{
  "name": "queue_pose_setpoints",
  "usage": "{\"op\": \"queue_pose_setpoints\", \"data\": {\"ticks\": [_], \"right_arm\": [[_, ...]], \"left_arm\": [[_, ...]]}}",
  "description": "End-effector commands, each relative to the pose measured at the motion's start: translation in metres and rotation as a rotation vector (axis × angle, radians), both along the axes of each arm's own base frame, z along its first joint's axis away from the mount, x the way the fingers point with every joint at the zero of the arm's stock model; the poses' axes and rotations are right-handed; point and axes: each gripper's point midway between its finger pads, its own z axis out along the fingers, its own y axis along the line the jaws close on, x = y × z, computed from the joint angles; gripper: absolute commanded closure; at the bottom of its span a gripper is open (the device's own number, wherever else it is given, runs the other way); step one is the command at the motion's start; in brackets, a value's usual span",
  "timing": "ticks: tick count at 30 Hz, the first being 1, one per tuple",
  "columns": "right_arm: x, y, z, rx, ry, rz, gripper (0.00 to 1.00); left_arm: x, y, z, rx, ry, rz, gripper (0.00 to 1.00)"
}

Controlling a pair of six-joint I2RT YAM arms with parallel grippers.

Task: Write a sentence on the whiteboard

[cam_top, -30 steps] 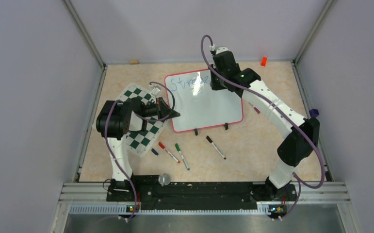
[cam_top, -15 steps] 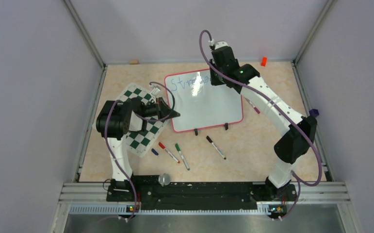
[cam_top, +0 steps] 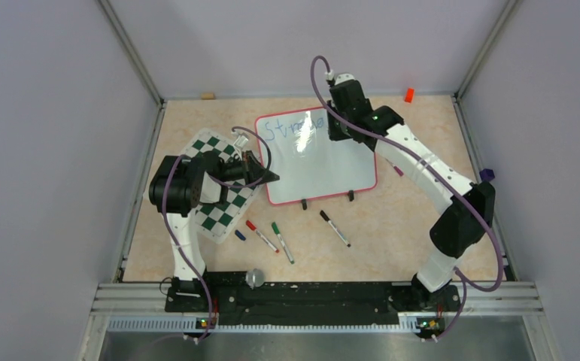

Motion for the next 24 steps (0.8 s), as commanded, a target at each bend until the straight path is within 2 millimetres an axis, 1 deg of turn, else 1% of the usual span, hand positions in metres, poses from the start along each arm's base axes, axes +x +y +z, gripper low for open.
{"op": "queue_pose_setpoints", "data": {"ticks": [1, 11, 15, 18, 24], "right_arm": [[-0.004, -0.008, -0.002, 0.015, 0.008, -0.025, 1.00], [-0.015, -0.004, -0.020, 0.037, 0.046, -0.022, 1.00], [-0.017, 0.003, -0.025, 0.058, 0.051, -0.012, 1.00], [-0.015, 0.011, -0.021, 0.083, 0.041, 0.001, 1.00], [-0.004, 0.022, -0.001, 0.122, -0.002, 0.009, 1.00]], "left_arm": [[0.010, 0.004, 0.015, 0.003, -0.250, 0.030, 0.95], [0.010, 0.004, 0.015, 0.002, -0.249, 0.030, 0.95], [0.010, 0.004, 0.015, 0.002, -0.252, 0.029, 0.95], [0.010, 0.004, 0.015, 0.003, -0.250, 0.027, 0.95], [0.010, 0.004, 0.015, 0.002, -0.249, 0.027, 0.95]]}}
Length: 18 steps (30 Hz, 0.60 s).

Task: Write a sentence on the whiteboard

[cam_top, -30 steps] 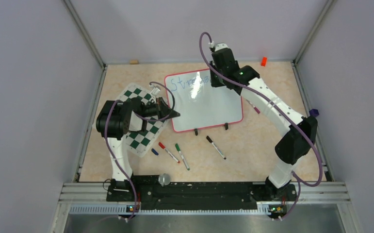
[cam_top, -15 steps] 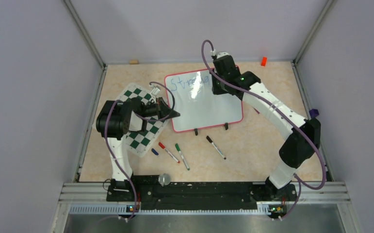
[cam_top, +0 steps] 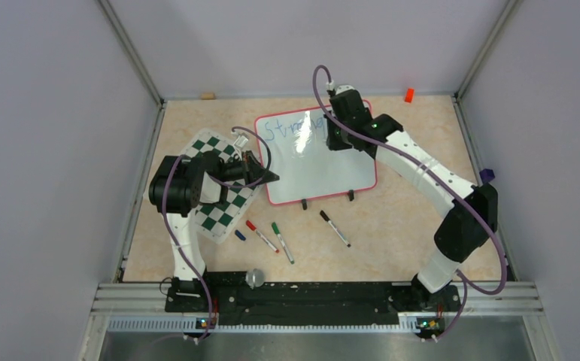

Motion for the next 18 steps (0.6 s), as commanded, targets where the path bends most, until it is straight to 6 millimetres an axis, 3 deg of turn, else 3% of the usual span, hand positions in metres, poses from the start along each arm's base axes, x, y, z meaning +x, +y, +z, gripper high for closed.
{"op": "queue_pose_setpoints", "data": {"ticks": [1, 11, 18], "right_arm": [[0.020, 0.019, 0.028, 0.081, -0.086, -0.002, 1.00], [0.000, 0.026, 0.078, 0.226, -0.172, 0.084, 1.00], [-0.017, 0.018, 0.068, 0.224, -0.176, 0.095, 1.00]], "left_arm": [[0.010, 0.004, 0.015, 0.002, -0.253, 0.029, 0.95], [0.012, 0.003, 0.016, 0.001, -0.254, 0.025, 0.95], [0.013, 0.004, 0.015, 0.000, -0.251, 0.028, 0.92]]}}
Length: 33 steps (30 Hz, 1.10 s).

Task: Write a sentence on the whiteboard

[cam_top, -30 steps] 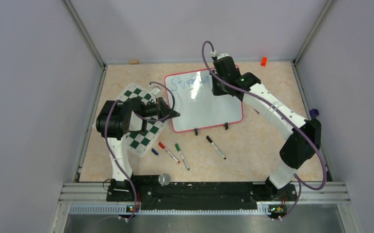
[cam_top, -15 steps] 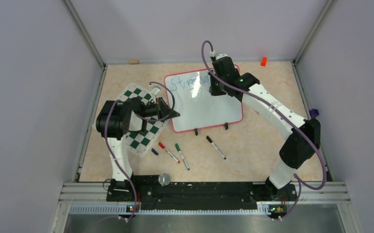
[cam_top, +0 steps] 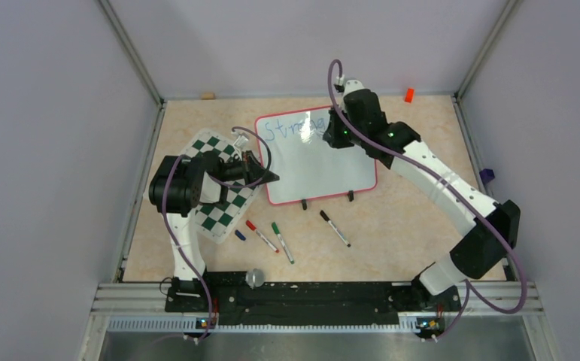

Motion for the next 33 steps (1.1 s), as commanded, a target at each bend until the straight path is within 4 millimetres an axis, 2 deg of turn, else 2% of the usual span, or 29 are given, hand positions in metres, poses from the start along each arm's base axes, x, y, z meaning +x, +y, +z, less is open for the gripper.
{"op": "queue_pose_setpoints", "data": {"ticks": [1, 9, 17, 25, 33], "right_arm": [[-0.008, 0.002, 0.023, 0.048, -0.070, 0.012, 1.00], [-0.032, 0.019, 0.019, -0.106, -0.159, 0.039, 1.00], [-0.040, 0.016, 0.016, -0.163, -0.186, 0.027, 1.00], [-0.053, 0.028, 0.013, -0.159, -0.193, -0.009, 1.00], [-0.059, 0.029, 0.015, -0.152, -0.212, -0.077, 1.00]], "left_arm": [[0.014, 0.004, 0.015, -0.002, -0.234, 0.035, 0.92], [0.018, 0.006, 0.015, -0.004, -0.229, 0.041, 0.93], [0.019, 0.009, 0.014, -0.004, -0.222, 0.052, 0.94], [0.020, 0.009, 0.012, -0.008, -0.200, 0.069, 0.96], [0.023, 0.009, 0.015, -0.012, -0.199, 0.080, 0.99]]}}
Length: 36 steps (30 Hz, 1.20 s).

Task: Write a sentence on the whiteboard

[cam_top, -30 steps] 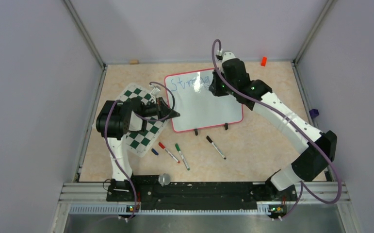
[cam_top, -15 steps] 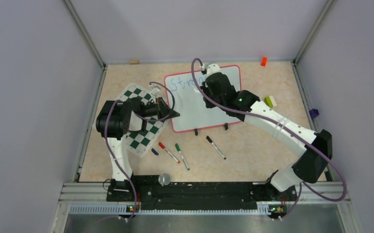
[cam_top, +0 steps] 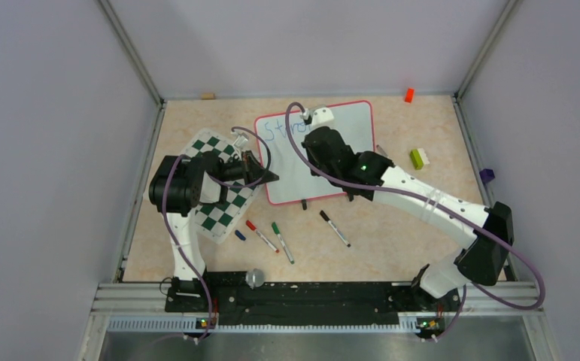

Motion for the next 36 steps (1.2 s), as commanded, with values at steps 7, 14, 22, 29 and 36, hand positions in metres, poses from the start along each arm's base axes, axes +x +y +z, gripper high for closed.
{"op": "queue_pose_setpoints", "data": {"ticks": [7, 14, 22, 29, 36], "right_arm": [[-0.001, -0.010, 0.032, 0.049, -0.067, -0.062, 1.00], [-0.002, -0.003, 0.035, 0.074, -0.068, -0.031, 1.00], [-0.002, 0.003, 0.033, 0.079, -0.052, -0.015, 1.00], [-0.003, 0.000, 0.028, 0.086, -0.039, -0.038, 1.00], [0.001, -0.004, 0.028, 0.070, -0.046, -0.080, 1.00]], "left_arm": [[0.024, 0.008, 0.017, -0.014, -0.202, 0.093, 1.00], [0.026, 0.009, 0.016, -0.014, -0.194, 0.118, 1.00], [0.025, 0.009, 0.015, -0.018, -0.181, 0.112, 1.00], [0.026, 0.011, 0.013, -0.020, -0.163, 0.125, 1.00], [0.024, 0.013, 0.011, -0.021, -0.145, 0.132, 1.00]]}}
